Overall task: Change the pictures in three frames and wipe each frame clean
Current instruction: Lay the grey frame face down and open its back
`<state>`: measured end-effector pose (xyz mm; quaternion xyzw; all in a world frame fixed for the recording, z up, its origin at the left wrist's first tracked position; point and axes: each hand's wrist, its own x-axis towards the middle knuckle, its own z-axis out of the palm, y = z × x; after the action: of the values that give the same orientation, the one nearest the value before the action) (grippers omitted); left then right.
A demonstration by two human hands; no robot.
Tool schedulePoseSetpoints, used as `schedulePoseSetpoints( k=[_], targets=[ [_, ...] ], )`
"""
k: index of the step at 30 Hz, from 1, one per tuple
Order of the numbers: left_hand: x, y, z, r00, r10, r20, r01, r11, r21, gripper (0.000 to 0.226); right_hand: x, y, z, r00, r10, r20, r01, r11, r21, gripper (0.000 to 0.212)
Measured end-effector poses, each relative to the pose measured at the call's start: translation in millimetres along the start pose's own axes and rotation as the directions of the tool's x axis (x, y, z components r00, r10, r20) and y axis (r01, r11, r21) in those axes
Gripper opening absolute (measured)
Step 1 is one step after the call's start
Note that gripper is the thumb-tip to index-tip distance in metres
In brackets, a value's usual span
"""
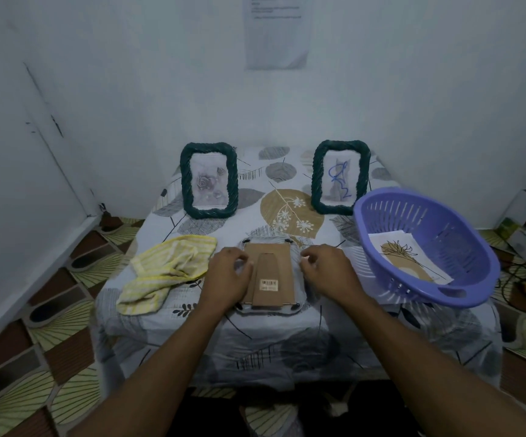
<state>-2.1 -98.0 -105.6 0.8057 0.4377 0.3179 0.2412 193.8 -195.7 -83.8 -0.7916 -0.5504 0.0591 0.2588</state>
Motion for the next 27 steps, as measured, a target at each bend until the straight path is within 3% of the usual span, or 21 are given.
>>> schedulePoseSetpoints(
  k=[2, 8, 16, 27],
  targets=[
    [0, 4, 5, 1.000, 0.012, 0.014, -0.012, 1.000, 0.000, 0.016, 0, -2, 4, 0.999, 0.025, 0.043, -0.027, 0.999, 0.037, 0.022],
    [3, 30, 18, 0.989, 0.053, 0.135, -0.061, 0.996, 0.062, 0.026, -1, 15, -2, 0.995, 0.103, -0.017, -0.102, 0.994, 0.047, 0.022],
    [1, 58, 24, 0.971, -0.082, 0.227, -0.031, 0.890, 0.454, 0.082, -5, 12, 5, 0.998, 0.066, -0.024, -0.065, 0.996, 0.059, 0.031],
    [1, 70, 26, 0.960, -0.165, 0.227, 0.046, 0.890, 0.454, 0.085, -4, 23, 3, 1.000, 0.025, -0.015, -0.024, 0.996, 0.086, 0.041]
  ],
)
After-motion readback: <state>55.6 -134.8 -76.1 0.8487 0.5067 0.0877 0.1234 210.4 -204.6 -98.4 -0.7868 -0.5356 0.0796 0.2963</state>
